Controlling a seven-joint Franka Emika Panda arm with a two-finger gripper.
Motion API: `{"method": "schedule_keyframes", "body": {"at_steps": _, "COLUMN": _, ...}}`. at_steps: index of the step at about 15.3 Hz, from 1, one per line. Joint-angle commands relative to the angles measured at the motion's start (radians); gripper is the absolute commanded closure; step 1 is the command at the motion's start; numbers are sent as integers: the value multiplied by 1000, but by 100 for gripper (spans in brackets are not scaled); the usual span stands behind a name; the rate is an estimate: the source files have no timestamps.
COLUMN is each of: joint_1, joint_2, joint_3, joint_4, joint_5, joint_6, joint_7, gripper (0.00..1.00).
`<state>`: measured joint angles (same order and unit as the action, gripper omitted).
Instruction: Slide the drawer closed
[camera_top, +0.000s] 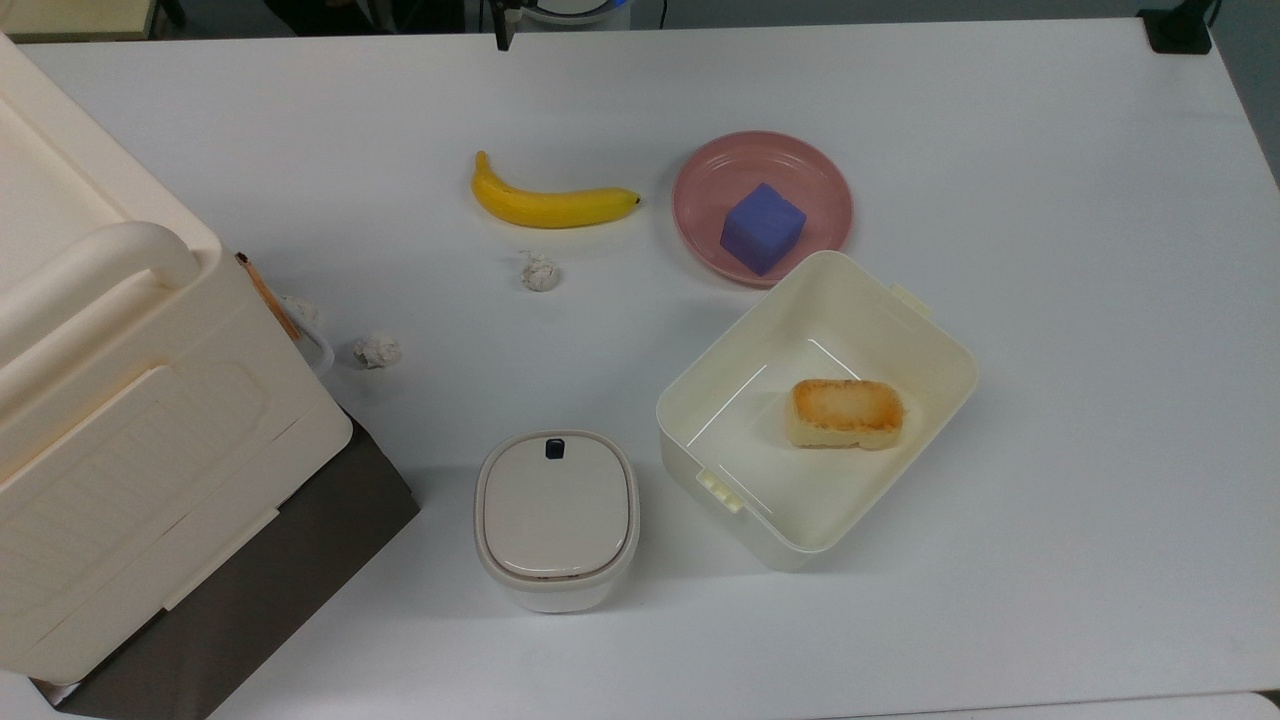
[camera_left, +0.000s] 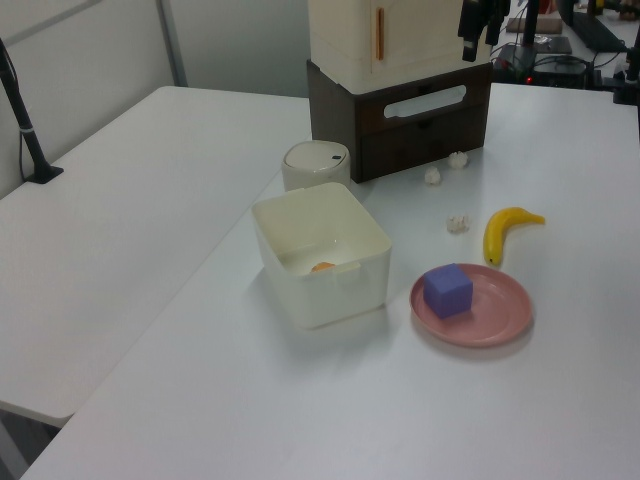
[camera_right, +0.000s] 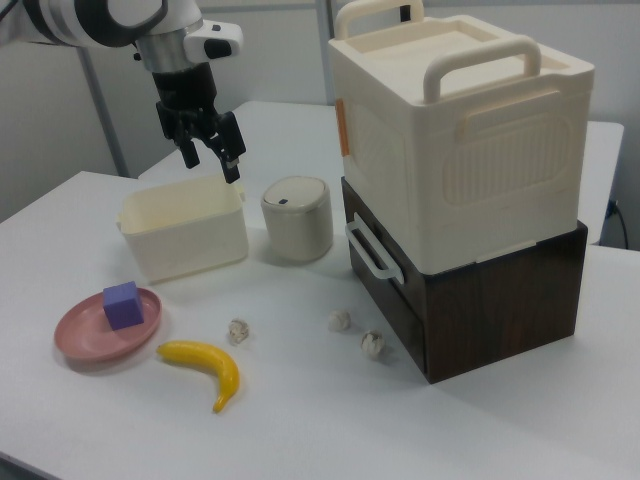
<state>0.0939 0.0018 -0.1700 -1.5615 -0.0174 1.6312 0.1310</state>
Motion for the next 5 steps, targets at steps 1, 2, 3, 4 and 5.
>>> {"method": "schedule_keyframes", "body": {"at_steps": 1, "joint_1": 10, "joint_2": -5, "joint_3": -16, "joint_4": 5, "joint_5": 22, "joint_6": 4, "joint_7": -13, "gripper": 0}}
{"method": "schedule_keyframes", "body": {"at_steps": 2, "joint_1": 10, "joint_2": -5, "joint_3": -16, "joint_4": 5, "joint_5": 22, "joint_6": 4, "joint_7": -11, "gripper": 0}}
{"method": "schedule_keyframes", "body": {"at_steps": 3, "joint_1": 10, "joint_2": -5, "joint_3": -16, "joint_4": 5, "joint_5": 22, "joint_6": 4, "joint_7": -13, "gripper": 0}}
{"method": "schedule_keyframes", "body": {"at_steps": 4, "joint_1": 12, "joint_2": -5, "joint_3": -16, "joint_4": 5, "joint_5": 22, "joint_6": 4, "joint_7": -13, "gripper": 0}}
{"method": "schedule_keyframes", "body": {"at_steps": 5, "joint_1": 12, "joint_2": -5, "joint_3": -16, "joint_4": 3, "joint_5": 24, "joint_6": 6, "joint_7": -20, "gripper": 0}}
